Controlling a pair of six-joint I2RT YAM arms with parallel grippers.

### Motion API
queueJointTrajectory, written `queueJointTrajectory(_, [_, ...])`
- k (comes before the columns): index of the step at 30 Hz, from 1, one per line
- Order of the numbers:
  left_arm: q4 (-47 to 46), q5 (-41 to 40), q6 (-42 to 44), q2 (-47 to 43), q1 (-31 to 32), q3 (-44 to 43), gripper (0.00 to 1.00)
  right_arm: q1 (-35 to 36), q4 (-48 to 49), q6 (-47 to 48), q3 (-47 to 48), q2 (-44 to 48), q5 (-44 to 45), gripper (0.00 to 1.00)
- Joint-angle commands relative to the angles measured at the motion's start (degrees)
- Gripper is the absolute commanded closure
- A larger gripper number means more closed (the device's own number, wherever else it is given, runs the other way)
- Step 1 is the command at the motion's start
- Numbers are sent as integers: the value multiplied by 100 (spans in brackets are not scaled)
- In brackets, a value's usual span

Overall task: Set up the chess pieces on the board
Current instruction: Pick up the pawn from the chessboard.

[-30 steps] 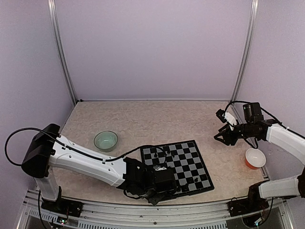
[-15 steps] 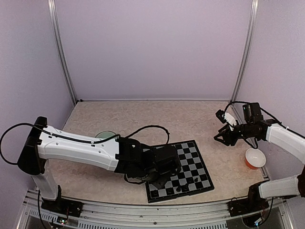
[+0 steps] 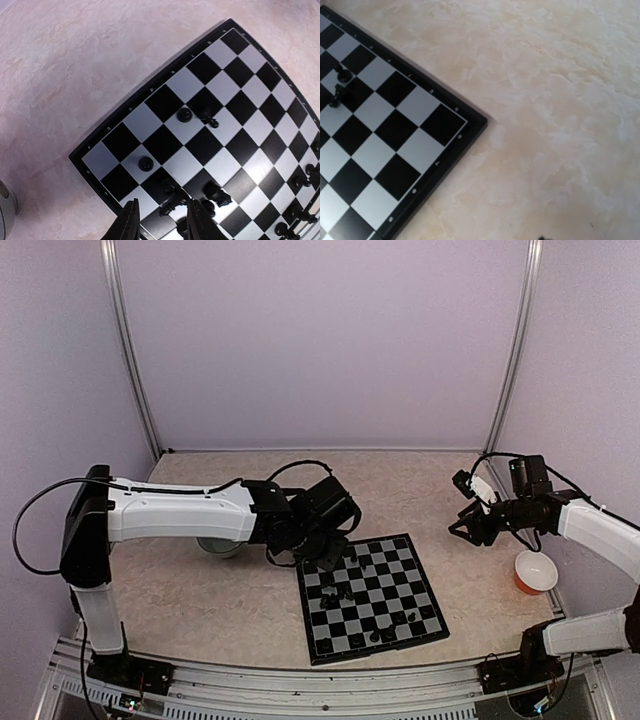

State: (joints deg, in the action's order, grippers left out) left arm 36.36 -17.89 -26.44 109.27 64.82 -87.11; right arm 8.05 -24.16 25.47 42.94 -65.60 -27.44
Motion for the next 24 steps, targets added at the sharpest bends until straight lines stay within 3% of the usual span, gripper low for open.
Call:
queueJointTrajectory(1, [-34, 192, 78, 385, -315, 22, 67, -50, -93, 19, 3, 11, -64, 51])
queueJointTrajectory(15, [-491, 695, 252, 915, -565, 53, 69, -50, -95, 28, 4, -66, -60, 51])
queueJointTrajectory(24, [-456, 568, 286, 1117, -654, -34, 74, -50, -99, 36, 4, -60, -51, 52])
